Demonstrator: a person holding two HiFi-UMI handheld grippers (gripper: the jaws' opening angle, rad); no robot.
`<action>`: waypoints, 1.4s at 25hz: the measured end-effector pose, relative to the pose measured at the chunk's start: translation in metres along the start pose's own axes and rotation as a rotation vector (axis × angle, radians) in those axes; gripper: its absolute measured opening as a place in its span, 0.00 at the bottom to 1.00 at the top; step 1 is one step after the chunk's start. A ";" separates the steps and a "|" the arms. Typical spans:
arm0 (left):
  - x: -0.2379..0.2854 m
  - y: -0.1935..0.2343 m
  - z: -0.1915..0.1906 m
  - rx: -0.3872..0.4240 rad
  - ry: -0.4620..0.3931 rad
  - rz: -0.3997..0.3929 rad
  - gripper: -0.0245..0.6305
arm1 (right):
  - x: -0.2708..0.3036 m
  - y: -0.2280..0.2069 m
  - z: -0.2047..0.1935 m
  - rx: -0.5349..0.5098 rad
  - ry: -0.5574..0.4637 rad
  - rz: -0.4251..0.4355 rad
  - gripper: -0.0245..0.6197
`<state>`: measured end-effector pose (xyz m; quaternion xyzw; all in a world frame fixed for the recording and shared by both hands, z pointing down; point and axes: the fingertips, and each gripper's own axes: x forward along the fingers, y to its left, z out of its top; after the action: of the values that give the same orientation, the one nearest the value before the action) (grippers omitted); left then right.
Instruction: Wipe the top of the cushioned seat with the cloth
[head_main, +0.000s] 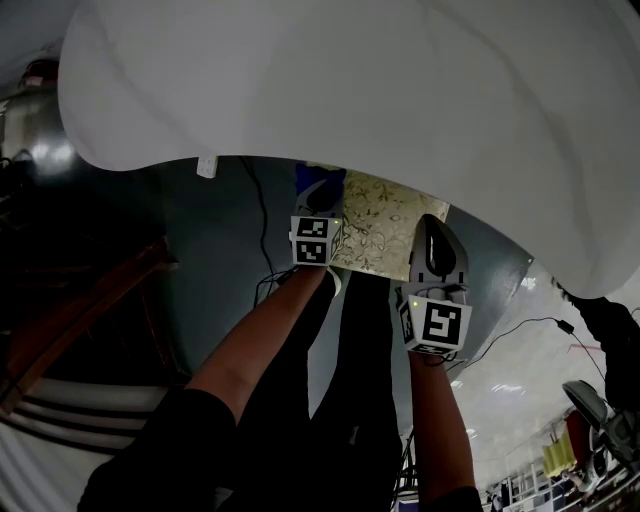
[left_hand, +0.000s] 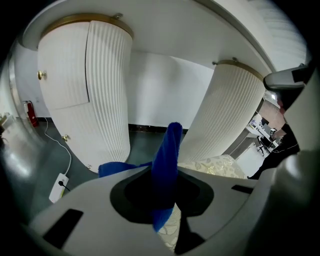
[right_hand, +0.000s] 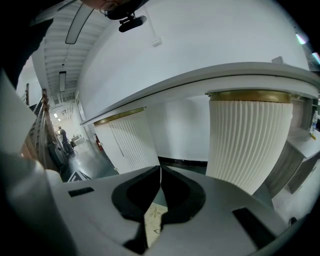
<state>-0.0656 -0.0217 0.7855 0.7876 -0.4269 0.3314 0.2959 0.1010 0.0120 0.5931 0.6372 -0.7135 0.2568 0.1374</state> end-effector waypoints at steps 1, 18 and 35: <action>0.001 -0.003 -0.001 0.001 -0.001 -0.001 0.16 | -0.001 -0.002 -0.002 0.001 0.001 -0.001 0.10; 0.013 -0.064 0.002 -0.001 0.007 -0.026 0.16 | -0.020 -0.031 -0.012 0.002 0.028 -0.011 0.10; 0.026 -0.103 0.003 -0.025 0.001 -0.039 0.16 | -0.034 -0.053 -0.037 0.021 0.062 -0.030 0.10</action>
<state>0.0353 0.0111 0.7851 0.7919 -0.4155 0.3204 0.3123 0.1532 0.0580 0.6161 0.6412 -0.6964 0.2819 0.1562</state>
